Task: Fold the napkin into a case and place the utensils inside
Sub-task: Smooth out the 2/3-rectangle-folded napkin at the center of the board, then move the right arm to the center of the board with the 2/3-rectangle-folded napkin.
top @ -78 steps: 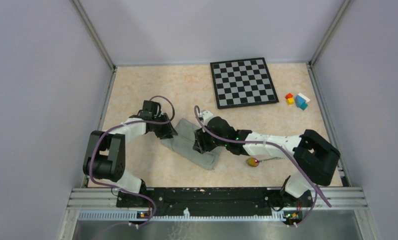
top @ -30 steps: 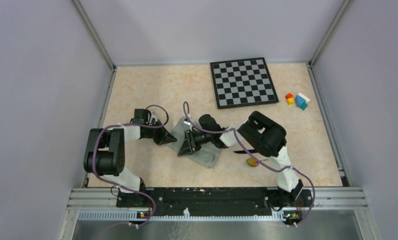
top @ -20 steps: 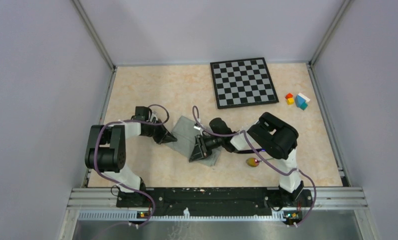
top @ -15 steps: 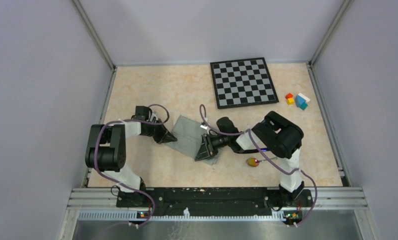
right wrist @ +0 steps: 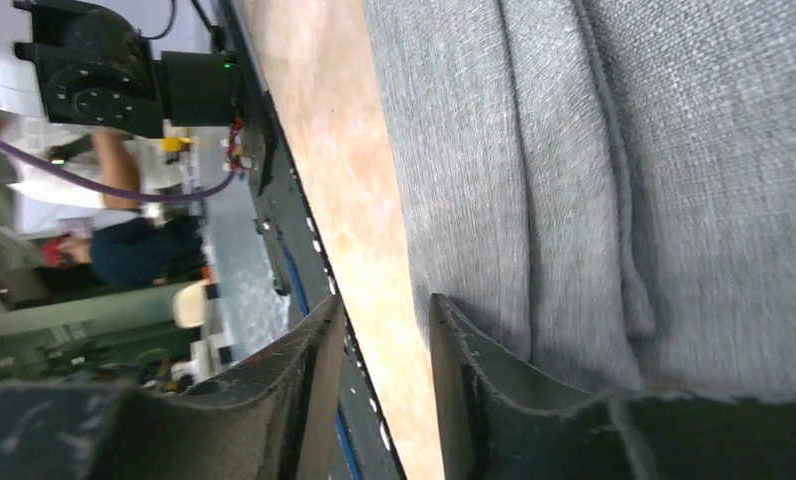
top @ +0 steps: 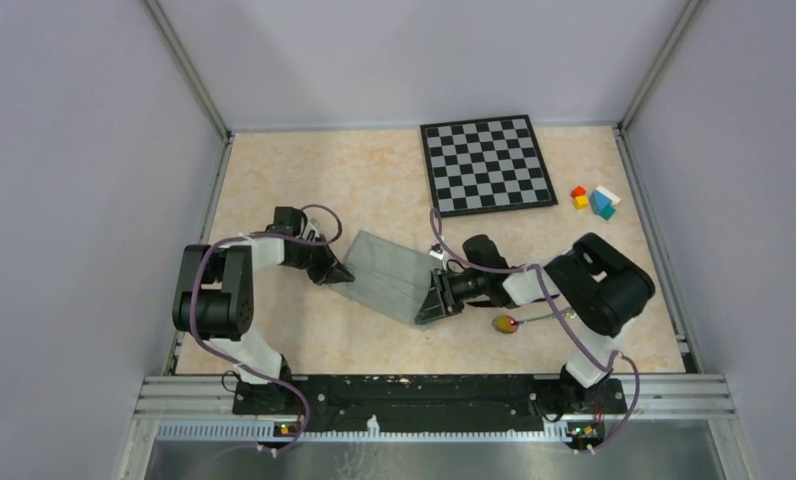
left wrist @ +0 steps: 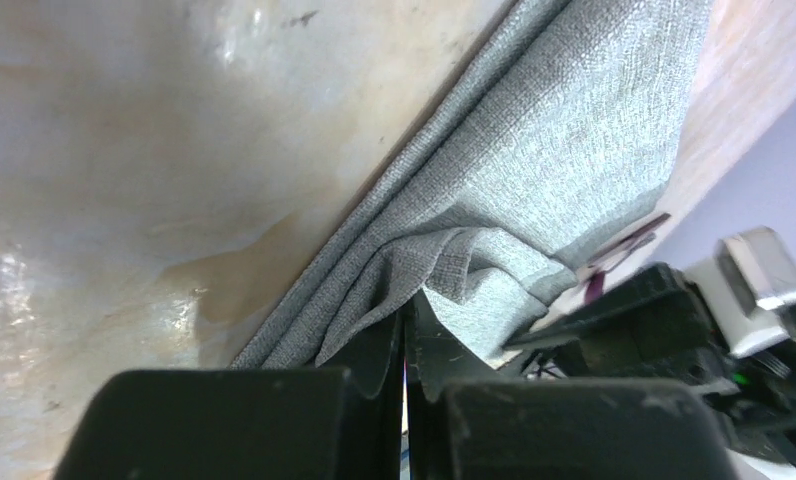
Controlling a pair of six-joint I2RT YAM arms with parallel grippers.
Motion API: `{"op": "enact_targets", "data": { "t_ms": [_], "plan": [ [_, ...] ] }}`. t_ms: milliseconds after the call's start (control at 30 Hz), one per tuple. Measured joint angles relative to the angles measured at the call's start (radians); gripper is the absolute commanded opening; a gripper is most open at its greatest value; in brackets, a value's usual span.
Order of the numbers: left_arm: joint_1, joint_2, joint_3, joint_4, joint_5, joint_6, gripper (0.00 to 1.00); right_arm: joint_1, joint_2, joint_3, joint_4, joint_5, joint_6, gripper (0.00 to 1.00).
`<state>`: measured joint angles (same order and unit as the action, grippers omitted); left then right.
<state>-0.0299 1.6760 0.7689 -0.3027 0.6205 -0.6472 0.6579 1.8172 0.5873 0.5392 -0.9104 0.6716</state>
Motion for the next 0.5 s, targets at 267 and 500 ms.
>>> {"op": "enact_targets", "data": {
  "t_ms": [267, 500],
  "plan": [
    [-0.055, -0.034, 0.082, -0.052, -0.154, 0.105, 0.41, -0.023, -0.175, 0.117, -0.330, 0.168, -0.166, 0.39],
    [-0.079, -0.183, 0.118, -0.141, -0.198, 0.180, 0.60, -0.048, -0.028, 0.227, -0.356, 0.301, -0.179, 0.24]
  ]
}}
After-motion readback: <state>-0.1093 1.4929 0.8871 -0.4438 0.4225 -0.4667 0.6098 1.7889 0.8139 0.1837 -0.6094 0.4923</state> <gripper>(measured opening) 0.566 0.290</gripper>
